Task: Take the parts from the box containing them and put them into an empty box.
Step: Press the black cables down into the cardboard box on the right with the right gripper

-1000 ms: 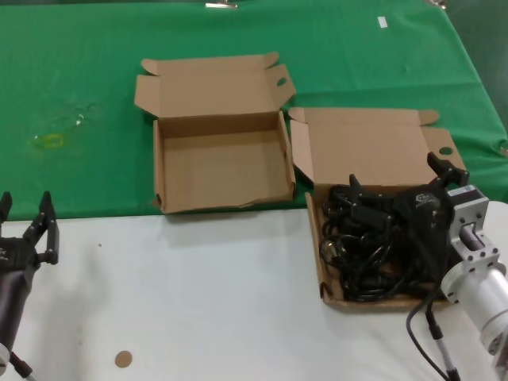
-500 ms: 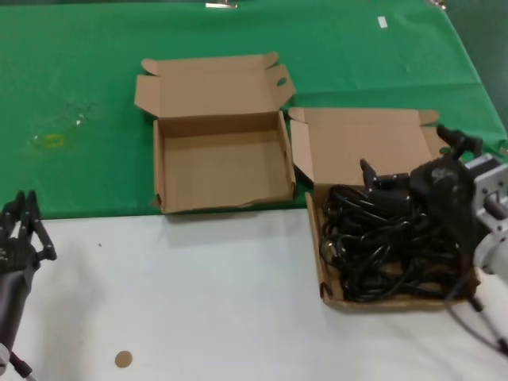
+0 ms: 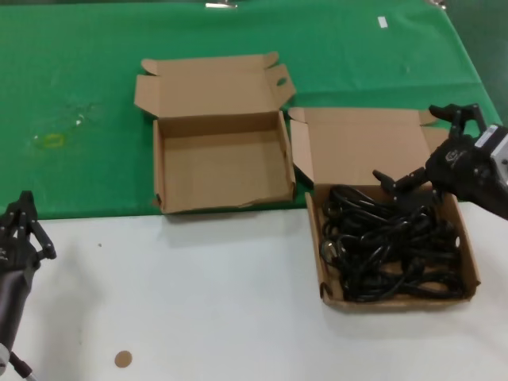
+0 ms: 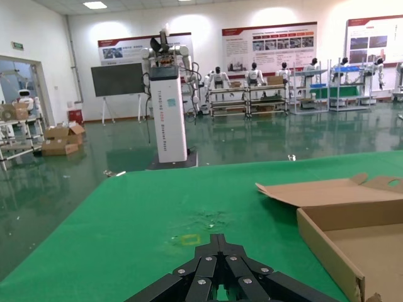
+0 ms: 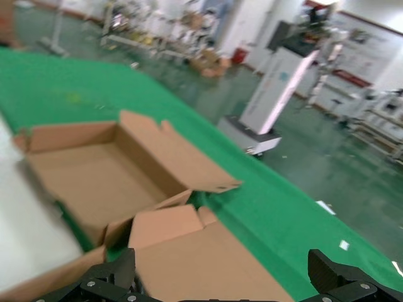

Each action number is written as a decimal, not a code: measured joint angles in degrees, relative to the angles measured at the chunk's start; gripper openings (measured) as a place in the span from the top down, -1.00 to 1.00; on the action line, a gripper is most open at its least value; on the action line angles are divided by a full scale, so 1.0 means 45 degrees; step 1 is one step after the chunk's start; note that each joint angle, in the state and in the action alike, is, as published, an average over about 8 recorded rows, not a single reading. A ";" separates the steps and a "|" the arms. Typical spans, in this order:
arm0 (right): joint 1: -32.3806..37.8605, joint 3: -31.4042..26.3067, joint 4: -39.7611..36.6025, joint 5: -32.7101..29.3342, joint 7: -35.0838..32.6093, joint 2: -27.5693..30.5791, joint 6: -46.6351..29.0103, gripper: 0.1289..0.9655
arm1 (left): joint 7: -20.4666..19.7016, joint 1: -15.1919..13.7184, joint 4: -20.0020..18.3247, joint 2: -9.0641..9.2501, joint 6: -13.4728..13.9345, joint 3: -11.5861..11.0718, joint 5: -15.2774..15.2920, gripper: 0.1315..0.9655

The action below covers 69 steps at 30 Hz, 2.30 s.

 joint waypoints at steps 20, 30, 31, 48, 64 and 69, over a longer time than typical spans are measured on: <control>0.4108 -0.0295 -0.2052 -0.2063 -0.2404 0.0597 -0.9285 -1.00 | 0.0000 0.0000 0.0000 0.0000 0.0000 0.0000 0.0001 0.97; 0.6304 -0.0958 -0.3730 -0.3814 -0.3855 -0.0145 -1.2682 -1.00 | 0.0000 0.0000 0.0000 0.0000 0.0000 0.0000 0.0002 0.97; 0.6445 -0.1010 -0.3892 -0.3974 -0.3961 -0.0246 -1.2882 -1.00 | 0.0000 0.0000 0.0000 0.0000 0.0000 0.0000 0.0002 0.97; 0.7097 -0.1405 -0.5503 -0.5597 -0.4862 -0.1544 -1.4118 -0.92 | 0.0000 0.0000 0.0000 0.0000 0.0000 0.0000 0.0001 0.97; 0.6922 -0.1365 -0.5229 -0.6253 -0.4515 -0.2222 -1.3958 -0.37 | -0.0001 0.0000 0.0000 0.0000 0.0000 0.0000 0.0001 0.97; 0.6945 -0.1394 -0.5351 -0.6458 -0.4560 -0.2378 -1.3882 -0.21 | -0.0001 0.0000 0.0000 0.0000 0.0000 0.0000 0.0001 0.97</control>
